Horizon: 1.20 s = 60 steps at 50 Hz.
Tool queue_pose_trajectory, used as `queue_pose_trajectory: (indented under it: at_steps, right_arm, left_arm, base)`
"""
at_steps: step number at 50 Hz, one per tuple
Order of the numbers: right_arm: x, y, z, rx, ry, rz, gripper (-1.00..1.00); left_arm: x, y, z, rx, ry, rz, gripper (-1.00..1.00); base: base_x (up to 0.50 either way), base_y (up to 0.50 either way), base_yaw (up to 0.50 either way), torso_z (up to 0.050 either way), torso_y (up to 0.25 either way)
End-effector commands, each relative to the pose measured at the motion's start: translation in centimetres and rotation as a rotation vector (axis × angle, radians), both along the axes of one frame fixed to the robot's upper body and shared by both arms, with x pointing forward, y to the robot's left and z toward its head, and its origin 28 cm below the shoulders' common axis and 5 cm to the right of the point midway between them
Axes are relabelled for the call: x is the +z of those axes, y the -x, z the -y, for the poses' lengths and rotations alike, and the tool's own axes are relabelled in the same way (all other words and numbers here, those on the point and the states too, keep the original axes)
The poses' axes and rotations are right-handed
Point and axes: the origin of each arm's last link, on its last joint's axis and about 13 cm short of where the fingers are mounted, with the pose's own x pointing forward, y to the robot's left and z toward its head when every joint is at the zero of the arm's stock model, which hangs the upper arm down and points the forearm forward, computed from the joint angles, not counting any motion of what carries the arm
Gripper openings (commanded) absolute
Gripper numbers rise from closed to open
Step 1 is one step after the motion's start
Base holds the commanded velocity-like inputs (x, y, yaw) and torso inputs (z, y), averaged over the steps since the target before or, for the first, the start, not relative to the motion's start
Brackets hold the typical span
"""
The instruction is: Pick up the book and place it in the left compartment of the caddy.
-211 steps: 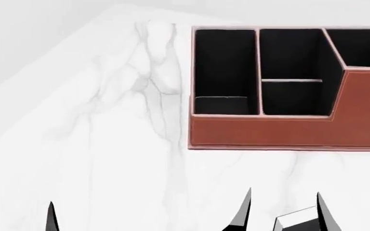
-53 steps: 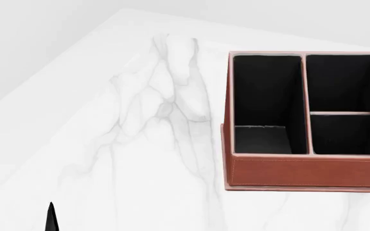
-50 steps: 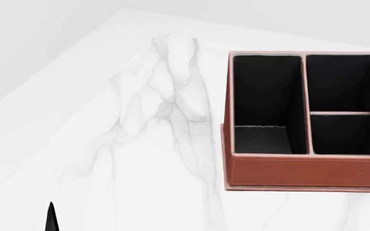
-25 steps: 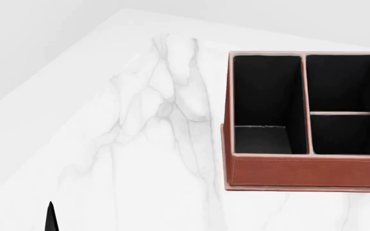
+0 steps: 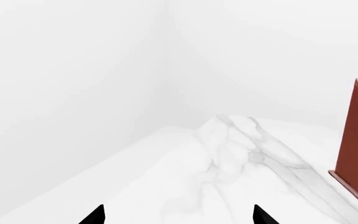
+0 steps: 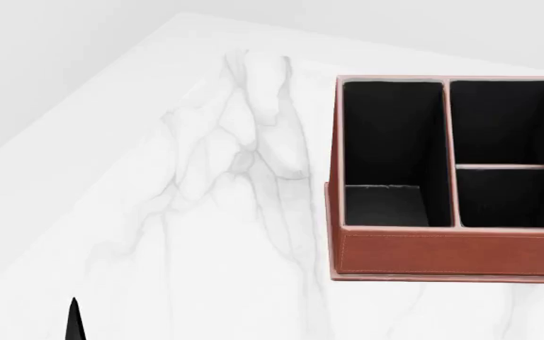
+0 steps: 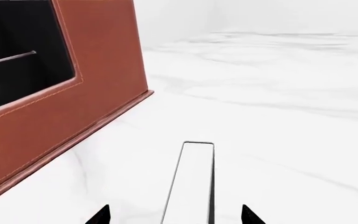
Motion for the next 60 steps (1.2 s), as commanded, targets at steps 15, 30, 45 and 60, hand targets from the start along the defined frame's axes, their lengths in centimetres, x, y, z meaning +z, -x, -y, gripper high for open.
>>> queue_pose_trajectory:
  at_steps: [15,30,45,60]
  right_arm:
    - [-1.0,-0.3,-0.1,0.017,-0.094,-0.021,1.0]
    - [0.9,0.7,0.0,-0.056,0.052,0.075,-1.0]
    - [8.0,2.8,-1.2,0.355,0.365,0.366,-1.0]
    - [14.2,3.1,-1.5,0.777,0.48,0.39,-1.0]
  left_arm:
    - [0.0,0.0,0.0,0.001,-0.001,-0.001,1.0]
    - [0.0,-0.1,0.0,0.002,-0.004,-0.002,1.0]
    - [-0.1,-0.1,0.0,0.005,-0.009,-0.005,1.0]
    - [-0.1,0.0,-0.2,0.012,-0.011,-0.008,1.0]
  base:
    - [0.0,0.0,0.0,0.0,0.0]
    - [0.0,0.0,0.0,0.0,0.0]
    - [0.0,0.0,0.0,0.0,0.001]
    - [0.0,0.0,0.0,0.0,0.001]
